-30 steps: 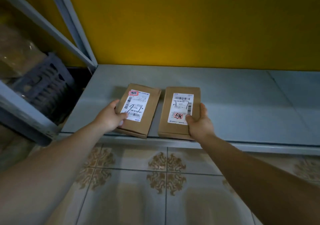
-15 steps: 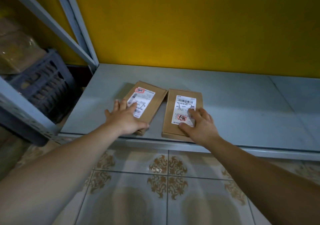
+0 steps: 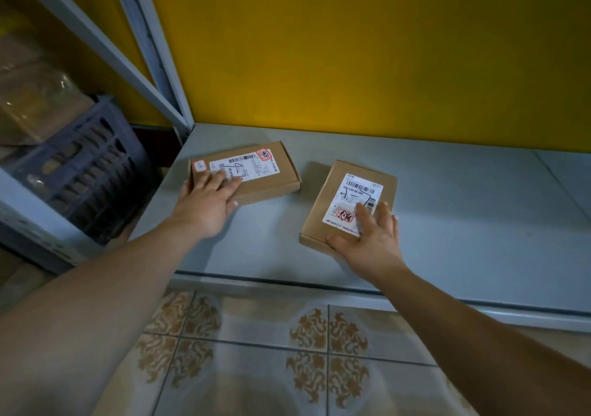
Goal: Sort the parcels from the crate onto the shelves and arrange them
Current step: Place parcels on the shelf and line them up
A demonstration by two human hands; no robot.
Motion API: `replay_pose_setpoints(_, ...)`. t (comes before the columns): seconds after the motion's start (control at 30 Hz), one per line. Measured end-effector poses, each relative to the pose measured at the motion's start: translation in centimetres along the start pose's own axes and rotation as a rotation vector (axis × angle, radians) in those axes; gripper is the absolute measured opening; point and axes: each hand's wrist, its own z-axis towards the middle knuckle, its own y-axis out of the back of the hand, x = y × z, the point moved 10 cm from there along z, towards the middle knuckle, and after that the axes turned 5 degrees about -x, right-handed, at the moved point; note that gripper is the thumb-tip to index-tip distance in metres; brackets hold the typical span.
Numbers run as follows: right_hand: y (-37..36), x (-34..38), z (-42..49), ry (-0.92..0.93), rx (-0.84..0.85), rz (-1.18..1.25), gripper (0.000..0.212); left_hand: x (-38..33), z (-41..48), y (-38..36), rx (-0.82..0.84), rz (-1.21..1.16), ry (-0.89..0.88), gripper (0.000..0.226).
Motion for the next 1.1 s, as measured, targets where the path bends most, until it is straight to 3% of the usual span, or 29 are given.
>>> replay_pose_setpoints(0.1, 0.2, 0.1, 0.9, 0.005, -0.033, 0.035, 0.085, 2.0, 2.0, 1.5, -0.126, 0.002, 0.151, 0.06)
replay_pose_setpoints(0.17, 0.4, 0.4, 1.6, -0.009, -0.093, 0.069, 0.08, 2.3, 3.1, 1.6, -0.125, -0.037, 0.198, 0.06)
replay_pose_setpoints(0.3, -0.3, 1.2, 2.1, 0.011, -0.108, 0.168, 0.068, 1.6, 5.2, -0.6, 0.0, -0.081, 0.174, 0.057)
replay_pose_setpoints(0.4, -1.3, 0.9, 1.5, 0.06, -0.069, 0.167, 0.072, 1.7, 6.7, -1.1, -0.019, -0.092, 0.174, 0.057)
replay_pose_setpoints(0.87, -1.9, 1.0, 1.6, 0.088, -0.17, 0.084, 0.077, 2.7, 12.9, -0.8, -0.095, -0.161, 0.177, 0.056)
replay_pose_setpoints(1.1, -2.0, 1.2, 1.8, 0.081, -0.151, 0.057, 0.077, 0.0, 9.4, 0.0, -0.127, -0.216, 0.114, 0.07)
